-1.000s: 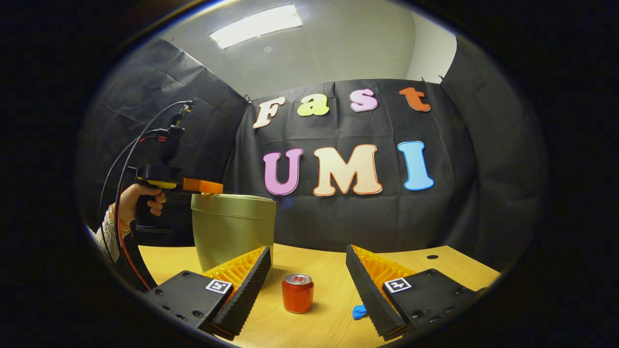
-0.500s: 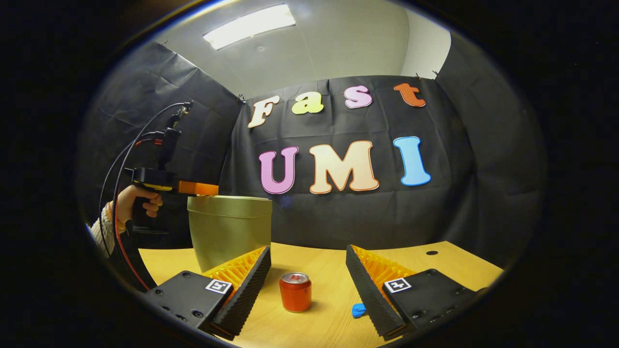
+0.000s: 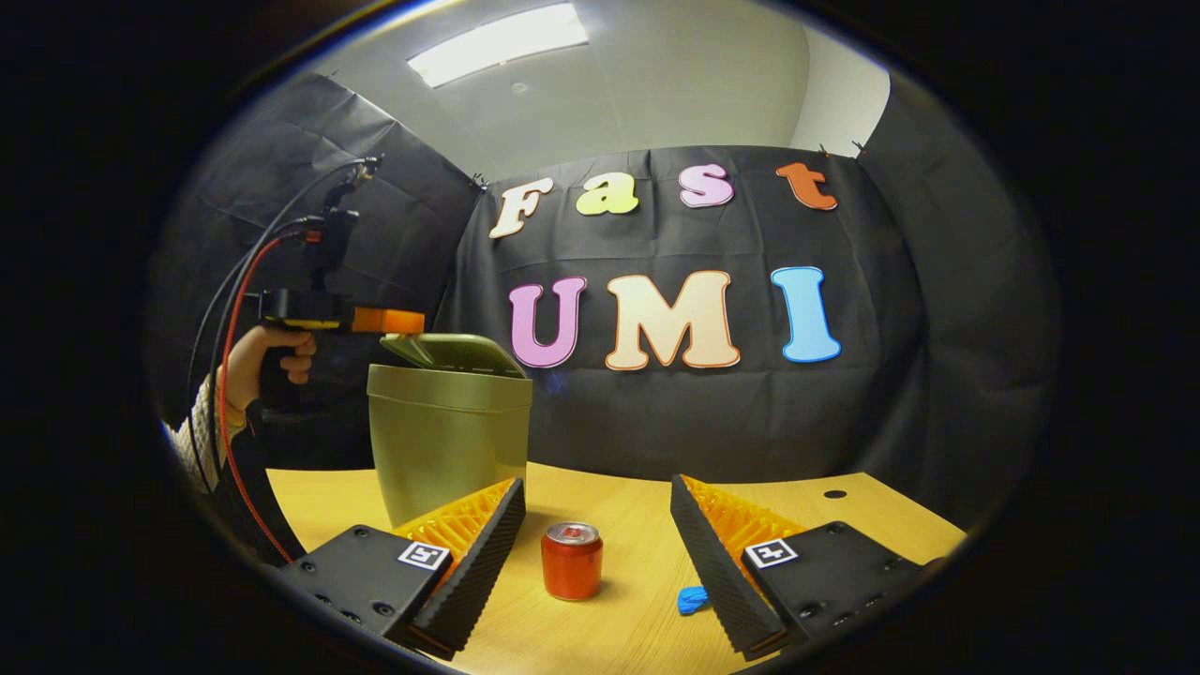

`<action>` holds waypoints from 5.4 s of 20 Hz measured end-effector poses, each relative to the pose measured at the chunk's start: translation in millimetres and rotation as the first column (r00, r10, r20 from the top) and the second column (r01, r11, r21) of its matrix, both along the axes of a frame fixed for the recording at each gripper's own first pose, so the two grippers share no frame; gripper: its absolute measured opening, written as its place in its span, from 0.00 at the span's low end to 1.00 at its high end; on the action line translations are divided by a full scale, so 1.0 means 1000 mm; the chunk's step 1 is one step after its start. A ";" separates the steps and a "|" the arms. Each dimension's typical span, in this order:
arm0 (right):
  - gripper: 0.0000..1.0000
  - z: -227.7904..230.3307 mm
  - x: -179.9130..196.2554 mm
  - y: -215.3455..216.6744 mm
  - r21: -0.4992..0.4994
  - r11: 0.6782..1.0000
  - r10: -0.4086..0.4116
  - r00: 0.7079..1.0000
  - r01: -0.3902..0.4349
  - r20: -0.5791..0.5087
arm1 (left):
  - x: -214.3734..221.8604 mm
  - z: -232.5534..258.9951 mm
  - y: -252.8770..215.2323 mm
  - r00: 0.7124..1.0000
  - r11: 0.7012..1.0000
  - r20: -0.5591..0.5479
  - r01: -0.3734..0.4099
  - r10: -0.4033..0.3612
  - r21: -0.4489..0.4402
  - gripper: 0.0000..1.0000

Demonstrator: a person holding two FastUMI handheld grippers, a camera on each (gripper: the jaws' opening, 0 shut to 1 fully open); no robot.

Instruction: Press the lid of the desktop garbage bin to open it, pick up the crumpled paper on the desktop and throw it into the bin, then pick up the pop can on the desktop and drop it into the bin, and finally close the garbage bin lid.

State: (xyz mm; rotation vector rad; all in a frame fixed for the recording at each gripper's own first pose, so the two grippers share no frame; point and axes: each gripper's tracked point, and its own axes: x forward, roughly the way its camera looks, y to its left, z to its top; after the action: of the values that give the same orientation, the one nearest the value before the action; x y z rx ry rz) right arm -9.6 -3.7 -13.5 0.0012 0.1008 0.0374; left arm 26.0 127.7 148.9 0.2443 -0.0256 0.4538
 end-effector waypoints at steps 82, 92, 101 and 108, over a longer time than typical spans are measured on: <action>0.25 0.032 0.154 0.047 -0.028 0.979 0.171 0.894 -0.201 -0.415 | -0.024 -0.202 -0.136 0.854 0.849 -0.148 0.448 -0.499 -0.280 0.95; 0.25 0.066 0.225 0.201 0.062 0.908 0.411 0.857 -0.414 -0.310 | -0.025 -0.202 -0.135 0.857 0.839 -0.137 0.435 -0.497 -0.327 0.95; 0.40 0.029 0.248 0.227 0.085 0.905 0.417 0.837 -0.416 -0.355 | -0.027 -0.198 -0.137 0.854 0.833 -0.128 0.441 -0.503 -0.334 0.94; 0.98 0.049 0.243 0.203 0.049 0.920 0.386 0.872 -0.390 -0.302 | -0.025 -0.204 -0.136 0.848 0.828 -0.135 0.446 -0.512 -0.340 0.94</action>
State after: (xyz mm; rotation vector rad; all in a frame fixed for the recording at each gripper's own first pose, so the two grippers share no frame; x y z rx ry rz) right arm 233.1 199.5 35.3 -0.0266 0.4127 0.4423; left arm 1.2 -8.3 -54.7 -0.0162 0.1965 -0.0845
